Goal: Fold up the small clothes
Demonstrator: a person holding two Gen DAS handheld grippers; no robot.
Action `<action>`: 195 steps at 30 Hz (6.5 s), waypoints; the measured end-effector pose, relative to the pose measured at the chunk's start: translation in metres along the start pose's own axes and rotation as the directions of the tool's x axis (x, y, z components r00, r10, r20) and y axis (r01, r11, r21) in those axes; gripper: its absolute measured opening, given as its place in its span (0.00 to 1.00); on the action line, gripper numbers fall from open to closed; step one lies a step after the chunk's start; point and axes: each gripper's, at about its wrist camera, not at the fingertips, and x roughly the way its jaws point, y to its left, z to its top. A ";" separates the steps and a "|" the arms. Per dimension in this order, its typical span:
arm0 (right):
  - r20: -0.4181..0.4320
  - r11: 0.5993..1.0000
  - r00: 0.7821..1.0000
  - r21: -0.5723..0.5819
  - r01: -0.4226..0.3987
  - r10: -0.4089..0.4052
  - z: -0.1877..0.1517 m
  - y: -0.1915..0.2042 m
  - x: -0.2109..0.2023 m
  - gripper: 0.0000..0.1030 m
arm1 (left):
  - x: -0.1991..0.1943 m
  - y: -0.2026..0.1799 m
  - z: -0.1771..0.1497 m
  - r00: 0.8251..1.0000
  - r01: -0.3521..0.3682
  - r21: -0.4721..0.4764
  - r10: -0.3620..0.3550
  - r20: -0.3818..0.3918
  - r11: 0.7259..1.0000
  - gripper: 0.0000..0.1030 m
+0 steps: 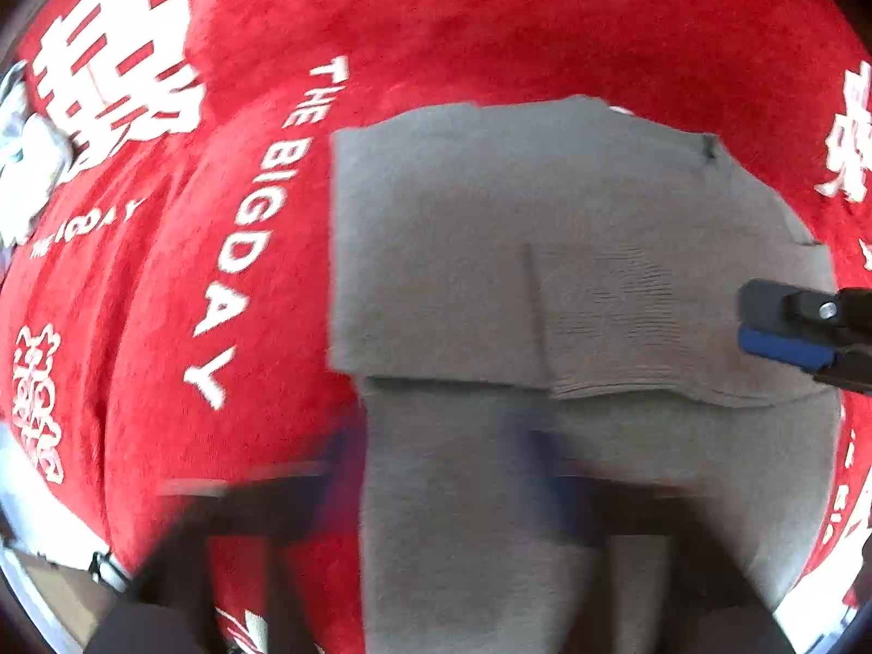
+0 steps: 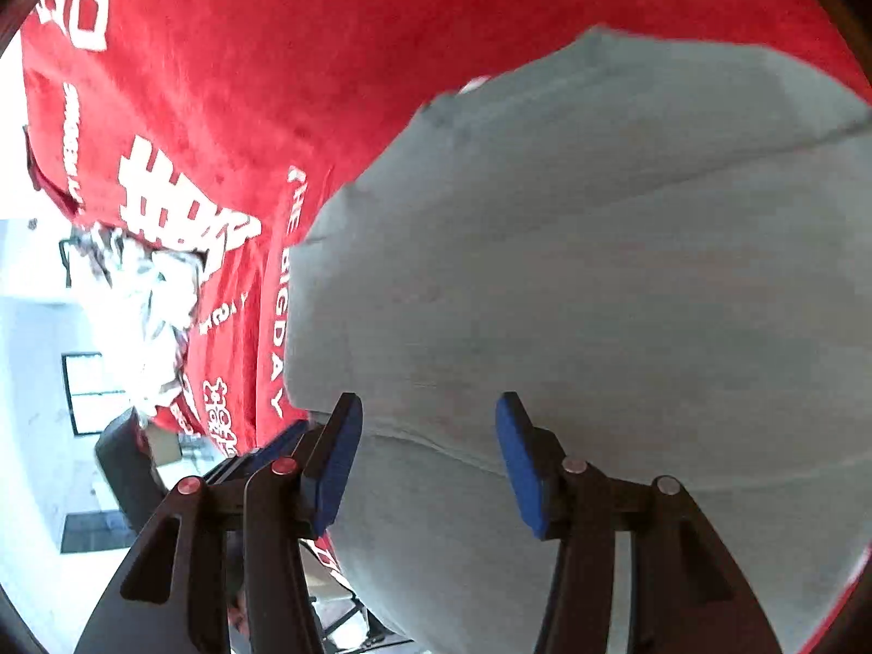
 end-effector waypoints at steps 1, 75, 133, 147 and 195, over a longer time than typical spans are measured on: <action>-0.020 1.000 1.000 0.000 0.007 -0.007 -0.001 0.001 0.016 0.52 | -0.003 0.002 -0.002 1.000 -0.014 -0.007 0.014 0.021 1.000 0.98; -0.182 0.960 0.964 0.165 0.226 -0.196 -0.268 -0.163 -0.050 0.93 | 0.017 0.019 -0.212 0.914 0.202 -0.019 -0.196 -0.356 0.979 0.98; 0.141 0.966 0.958 0.096 0.238 -0.250 -0.049 -0.098 -0.091 0.63 | -0.028 -0.012 -0.011 0.988 0.151 0.366 -0.130 -0.080 0.918 0.91; 0.086 0.910 0.920 -0.138 0.392 -0.383 -0.024 -0.086 -0.078 0.07 | -0.010 -0.010 0.008 0.972 0.224 0.189 -0.206 -0.112 0.956 0.10; 0.264 0.906 0.868 0.064 0.419 -0.420 0.095 -0.107 -0.093 0.14 | 0.038 -0.028 0.154 0.997 0.033 0.095 -0.039 0.063 0.995 0.74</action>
